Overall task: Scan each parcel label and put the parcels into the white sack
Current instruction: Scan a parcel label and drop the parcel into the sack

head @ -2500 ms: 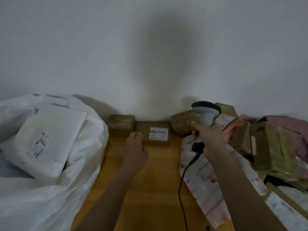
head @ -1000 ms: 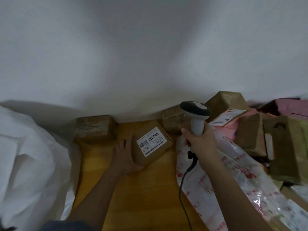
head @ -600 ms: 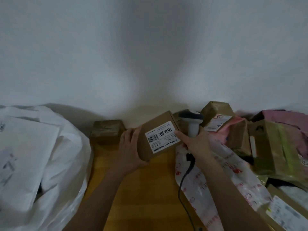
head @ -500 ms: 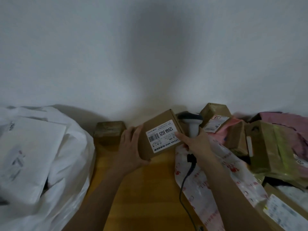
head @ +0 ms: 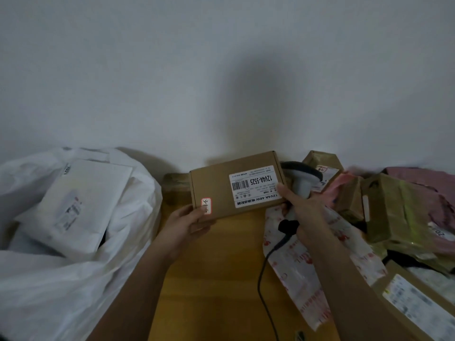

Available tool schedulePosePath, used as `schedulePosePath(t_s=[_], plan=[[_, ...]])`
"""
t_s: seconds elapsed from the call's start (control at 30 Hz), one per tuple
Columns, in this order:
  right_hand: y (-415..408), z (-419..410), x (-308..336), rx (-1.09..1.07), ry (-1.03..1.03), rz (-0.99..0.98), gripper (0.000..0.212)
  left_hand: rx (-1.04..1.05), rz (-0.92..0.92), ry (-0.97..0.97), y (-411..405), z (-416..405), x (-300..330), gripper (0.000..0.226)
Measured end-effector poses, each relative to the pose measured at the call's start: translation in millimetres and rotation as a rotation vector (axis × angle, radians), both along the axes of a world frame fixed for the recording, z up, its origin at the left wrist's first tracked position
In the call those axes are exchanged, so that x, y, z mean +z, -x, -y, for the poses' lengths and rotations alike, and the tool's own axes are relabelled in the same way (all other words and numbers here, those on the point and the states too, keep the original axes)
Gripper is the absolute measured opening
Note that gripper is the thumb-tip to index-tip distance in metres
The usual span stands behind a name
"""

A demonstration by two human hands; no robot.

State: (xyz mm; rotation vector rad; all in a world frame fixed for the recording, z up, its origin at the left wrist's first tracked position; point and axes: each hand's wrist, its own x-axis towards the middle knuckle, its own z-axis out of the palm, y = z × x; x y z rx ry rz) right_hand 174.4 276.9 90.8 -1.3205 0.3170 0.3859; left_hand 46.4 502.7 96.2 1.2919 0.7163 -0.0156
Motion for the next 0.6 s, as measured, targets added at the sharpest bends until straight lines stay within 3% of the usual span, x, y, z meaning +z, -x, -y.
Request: schedulePosePath(t_s=[0.17,0.27,0.33,0.4,0.5,0.6], plan=[[13,5,12,0.030,0.009,0.014,0.030,0.019,0.066,0.123,10,-3,10,0.044],[14,7,26,-0.028,0.062,0.064,0.034,0.011,0.136,-0.005,7,2,20,0.046],[13,9,33,-0.090,0.065,0.098,0.039,0.049,0.185,-0.321,3,6,26,0.045],[14,11,38,-0.107,0.055,0.106,0.038,0.080,0.329,-0.812,0,4,27,0.047],[19,10,42,-0.105,0.037,0.101,0.032,-0.079,0.567,-1.431,-5,-3,19,0.052],[27,4,46,-0.099,0.024,0.105,0.024,-0.133,0.667,-1.685,-5,-2,12,0.037]])
